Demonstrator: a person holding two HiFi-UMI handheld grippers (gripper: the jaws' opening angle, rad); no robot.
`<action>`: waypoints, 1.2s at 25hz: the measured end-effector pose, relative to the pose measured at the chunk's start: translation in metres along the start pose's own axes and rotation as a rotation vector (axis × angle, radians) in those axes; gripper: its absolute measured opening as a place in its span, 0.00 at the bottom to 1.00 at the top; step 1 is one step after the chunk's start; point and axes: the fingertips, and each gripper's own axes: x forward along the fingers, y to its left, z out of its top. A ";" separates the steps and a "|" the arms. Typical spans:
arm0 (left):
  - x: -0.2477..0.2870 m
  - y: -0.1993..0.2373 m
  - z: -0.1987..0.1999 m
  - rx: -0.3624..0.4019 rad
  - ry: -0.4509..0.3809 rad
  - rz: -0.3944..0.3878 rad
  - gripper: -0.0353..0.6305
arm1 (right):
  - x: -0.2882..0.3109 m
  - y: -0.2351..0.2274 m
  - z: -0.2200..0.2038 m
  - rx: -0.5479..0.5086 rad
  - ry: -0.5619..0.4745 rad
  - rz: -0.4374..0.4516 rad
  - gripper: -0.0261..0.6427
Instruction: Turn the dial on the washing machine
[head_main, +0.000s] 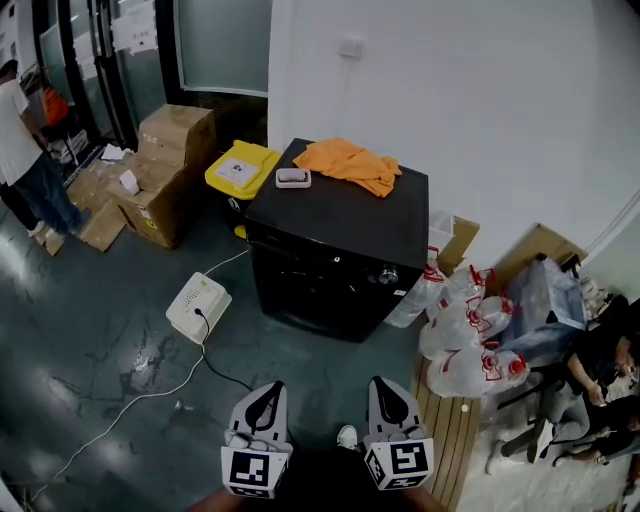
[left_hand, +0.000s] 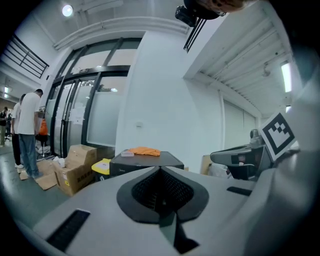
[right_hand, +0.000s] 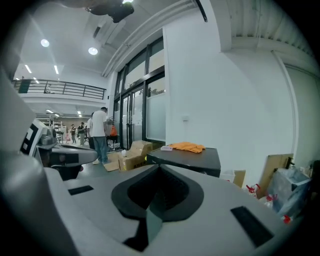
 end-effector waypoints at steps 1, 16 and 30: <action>-0.001 0.002 0.001 0.006 -0.002 -0.011 0.07 | 0.001 0.001 0.001 -0.003 -0.001 -0.015 0.06; 0.028 0.027 0.001 0.019 0.012 -0.035 0.07 | 0.030 -0.019 0.005 -0.017 -0.001 -0.111 0.30; 0.149 0.003 0.008 0.025 0.084 0.012 0.52 | 0.133 -0.120 -0.024 -0.058 0.049 -0.083 0.43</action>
